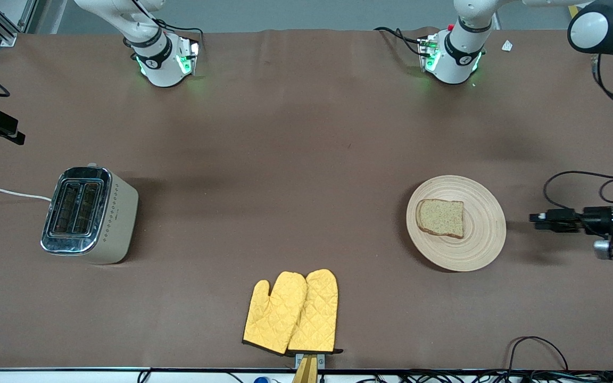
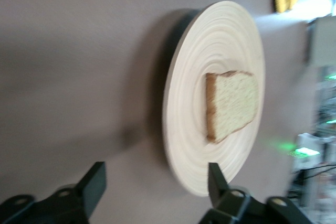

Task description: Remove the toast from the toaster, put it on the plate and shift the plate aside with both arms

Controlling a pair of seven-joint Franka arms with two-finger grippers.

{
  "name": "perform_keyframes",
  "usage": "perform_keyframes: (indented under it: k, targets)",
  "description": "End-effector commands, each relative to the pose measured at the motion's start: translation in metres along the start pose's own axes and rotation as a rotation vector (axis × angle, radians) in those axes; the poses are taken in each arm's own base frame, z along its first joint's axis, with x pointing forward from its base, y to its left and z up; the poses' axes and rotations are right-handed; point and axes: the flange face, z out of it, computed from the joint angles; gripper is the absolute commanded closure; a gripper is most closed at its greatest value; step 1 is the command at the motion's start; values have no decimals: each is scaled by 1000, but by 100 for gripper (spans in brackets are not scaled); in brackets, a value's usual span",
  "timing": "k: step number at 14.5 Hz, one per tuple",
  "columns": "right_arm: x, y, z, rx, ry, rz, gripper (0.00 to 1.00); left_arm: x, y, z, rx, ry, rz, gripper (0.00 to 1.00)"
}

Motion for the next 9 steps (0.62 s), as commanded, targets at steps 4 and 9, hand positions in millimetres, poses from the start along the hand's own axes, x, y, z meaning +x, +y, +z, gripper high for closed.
perform_keyframes:
  k: [4, 9]
  targets:
    - [-4, 2, -1, 1, 7, -6, 0, 65, 240, -70, 491, -98, 111, 0]
    - [-4, 1, -1, 2, 8, -7, 0, 65, 418, -67, 676, 2, -14, 0]
